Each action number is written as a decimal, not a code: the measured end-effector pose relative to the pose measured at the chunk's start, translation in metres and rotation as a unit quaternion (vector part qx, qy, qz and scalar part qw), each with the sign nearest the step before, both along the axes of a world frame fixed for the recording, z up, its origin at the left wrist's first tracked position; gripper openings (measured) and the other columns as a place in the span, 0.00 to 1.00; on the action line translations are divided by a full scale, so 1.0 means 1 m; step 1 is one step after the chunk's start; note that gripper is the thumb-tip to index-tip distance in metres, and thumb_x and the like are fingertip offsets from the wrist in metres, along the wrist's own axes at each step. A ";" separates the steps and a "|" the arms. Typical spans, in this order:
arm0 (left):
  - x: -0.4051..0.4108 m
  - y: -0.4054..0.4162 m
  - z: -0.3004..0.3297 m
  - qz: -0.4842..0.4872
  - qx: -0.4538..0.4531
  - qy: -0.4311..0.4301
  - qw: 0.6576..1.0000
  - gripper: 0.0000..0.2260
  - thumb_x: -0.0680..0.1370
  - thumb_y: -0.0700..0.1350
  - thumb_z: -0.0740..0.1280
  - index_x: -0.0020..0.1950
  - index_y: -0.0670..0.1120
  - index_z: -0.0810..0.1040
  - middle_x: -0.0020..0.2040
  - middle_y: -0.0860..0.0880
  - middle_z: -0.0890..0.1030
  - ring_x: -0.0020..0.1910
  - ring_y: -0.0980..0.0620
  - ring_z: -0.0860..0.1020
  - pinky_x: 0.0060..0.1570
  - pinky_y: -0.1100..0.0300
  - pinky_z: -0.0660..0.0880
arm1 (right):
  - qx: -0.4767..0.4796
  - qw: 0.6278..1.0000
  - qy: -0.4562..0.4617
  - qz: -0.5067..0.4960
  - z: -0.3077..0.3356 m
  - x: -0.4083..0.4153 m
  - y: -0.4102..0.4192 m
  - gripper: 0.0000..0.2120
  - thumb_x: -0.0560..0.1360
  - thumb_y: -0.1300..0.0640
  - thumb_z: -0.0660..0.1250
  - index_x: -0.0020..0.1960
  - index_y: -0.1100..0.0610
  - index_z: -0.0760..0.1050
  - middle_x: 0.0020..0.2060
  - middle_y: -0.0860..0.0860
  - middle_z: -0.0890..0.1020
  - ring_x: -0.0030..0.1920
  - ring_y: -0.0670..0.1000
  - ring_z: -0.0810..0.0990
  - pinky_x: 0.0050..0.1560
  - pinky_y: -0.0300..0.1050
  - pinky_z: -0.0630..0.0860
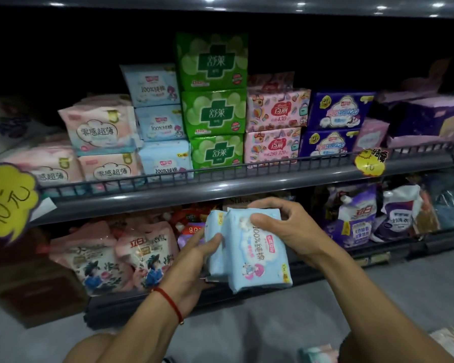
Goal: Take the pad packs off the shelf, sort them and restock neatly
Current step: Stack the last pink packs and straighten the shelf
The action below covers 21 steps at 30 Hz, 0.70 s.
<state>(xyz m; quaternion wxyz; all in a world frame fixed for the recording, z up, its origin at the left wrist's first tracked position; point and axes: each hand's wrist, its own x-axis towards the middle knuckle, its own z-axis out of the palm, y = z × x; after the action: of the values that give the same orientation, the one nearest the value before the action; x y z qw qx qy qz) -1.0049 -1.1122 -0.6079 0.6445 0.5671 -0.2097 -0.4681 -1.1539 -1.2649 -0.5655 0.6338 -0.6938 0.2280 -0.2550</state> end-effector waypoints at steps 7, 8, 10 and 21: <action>-0.004 0.012 0.000 -0.075 -0.060 -0.016 0.995 0.45 0.64 0.62 0.81 0.76 0.55 0.64 0.66 0.45 0.81 0.64 0.42 0.80 0.65 0.36 0.74 | -0.078 0.996 0.016 -0.027 0.002 0.025 0.015 0.22 0.62 0.40 0.83 0.49 0.49 0.83 0.51 0.53 0.85 0.44 0.52 0.87 0.41 0.48 0.83; -0.002 0.013 -0.002 -0.078 -0.075 0.001 0.994 0.48 0.63 0.59 0.83 0.78 0.55 0.61 0.67 0.45 0.80 0.65 0.41 0.80 0.66 0.36 0.74 | -0.104 0.994 0.019 -0.033 0.004 0.029 0.018 0.22 0.60 0.36 0.80 0.48 0.47 0.82 0.53 0.51 0.83 0.45 0.50 0.87 0.41 0.45 0.83; 0.001 0.016 -0.004 -0.068 -0.096 0.020 0.993 0.46 0.65 0.54 0.82 0.77 0.56 0.61 0.68 0.43 0.79 0.65 0.39 0.79 0.66 0.35 0.74 | -0.141 0.989 0.030 -0.036 0.007 0.037 0.023 0.26 0.58 0.31 0.76 0.51 0.43 0.81 0.55 0.46 0.80 0.47 0.47 0.85 0.43 0.44 0.83; 0.027 0.027 0.011 0.105 -0.237 0.051 0.965 0.47 0.60 0.57 0.84 0.75 0.50 0.68 0.67 0.38 0.78 0.63 0.36 0.80 0.54 0.39 0.80 | -0.044 0.991 0.005 0.126 0.010 0.041 0.062 0.41 0.65 0.28 0.74 0.74 0.39 0.68 0.68 0.45 0.79 0.66 0.46 0.79 0.64 0.50 0.78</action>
<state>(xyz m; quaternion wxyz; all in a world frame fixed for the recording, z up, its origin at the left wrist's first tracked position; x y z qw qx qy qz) -0.9784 -1.0852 -0.5973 0.8156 0.3924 -0.2214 -0.3631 -1.1129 -1.2026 -0.5552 0.6284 -0.7455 0.1308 -0.1793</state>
